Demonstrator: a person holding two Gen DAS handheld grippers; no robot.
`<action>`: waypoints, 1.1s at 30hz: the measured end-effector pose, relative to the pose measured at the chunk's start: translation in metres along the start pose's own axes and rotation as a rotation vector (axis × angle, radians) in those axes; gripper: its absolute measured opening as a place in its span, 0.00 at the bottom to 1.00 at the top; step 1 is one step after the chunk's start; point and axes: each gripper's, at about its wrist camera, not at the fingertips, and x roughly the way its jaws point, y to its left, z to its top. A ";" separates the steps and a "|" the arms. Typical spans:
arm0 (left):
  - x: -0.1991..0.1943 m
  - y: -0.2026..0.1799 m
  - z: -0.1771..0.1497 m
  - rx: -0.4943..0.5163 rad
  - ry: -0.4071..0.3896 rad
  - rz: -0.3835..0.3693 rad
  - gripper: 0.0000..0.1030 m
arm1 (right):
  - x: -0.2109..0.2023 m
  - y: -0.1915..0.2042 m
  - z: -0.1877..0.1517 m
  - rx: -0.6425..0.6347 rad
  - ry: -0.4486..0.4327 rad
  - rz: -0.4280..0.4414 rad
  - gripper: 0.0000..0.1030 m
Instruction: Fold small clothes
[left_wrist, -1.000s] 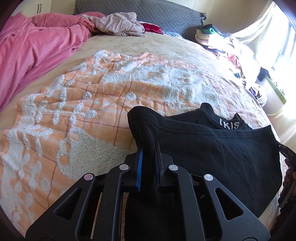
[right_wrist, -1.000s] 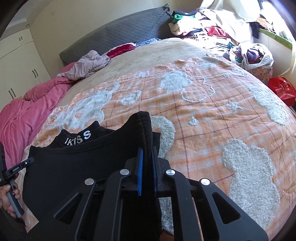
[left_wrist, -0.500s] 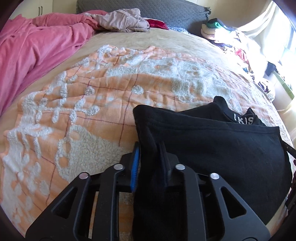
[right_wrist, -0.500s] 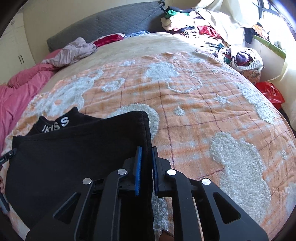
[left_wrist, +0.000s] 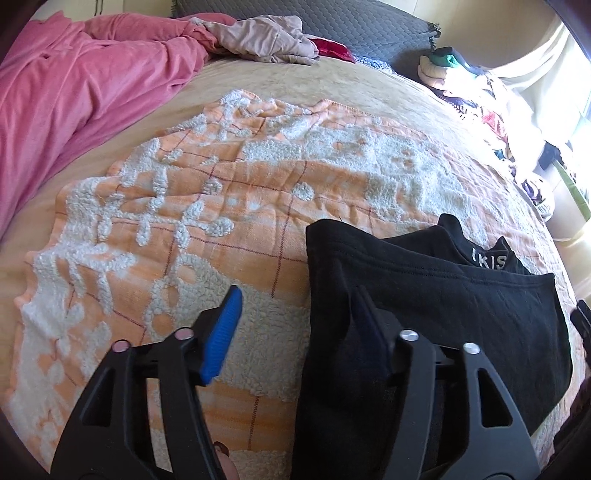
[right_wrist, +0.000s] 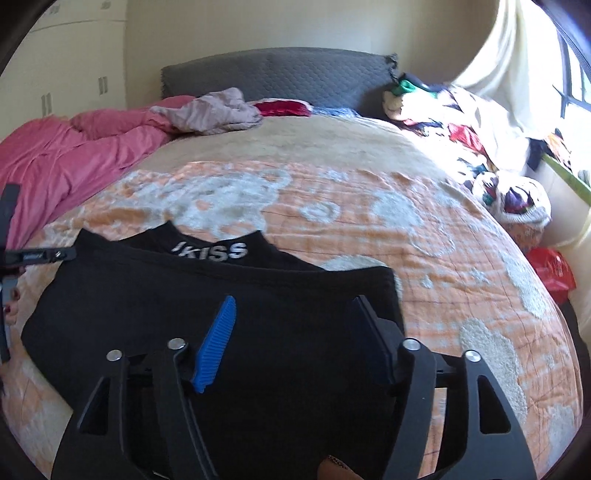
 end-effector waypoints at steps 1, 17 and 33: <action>-0.001 0.001 0.001 -0.001 -0.001 0.002 0.53 | -0.005 0.015 -0.001 -0.044 -0.013 0.021 0.69; 0.000 0.011 0.009 -0.038 0.036 -0.027 0.70 | -0.025 0.206 -0.047 -0.521 0.025 0.233 0.85; 0.000 0.010 0.012 -0.052 0.050 -0.055 0.86 | 0.015 0.277 -0.059 -0.627 0.037 0.067 0.90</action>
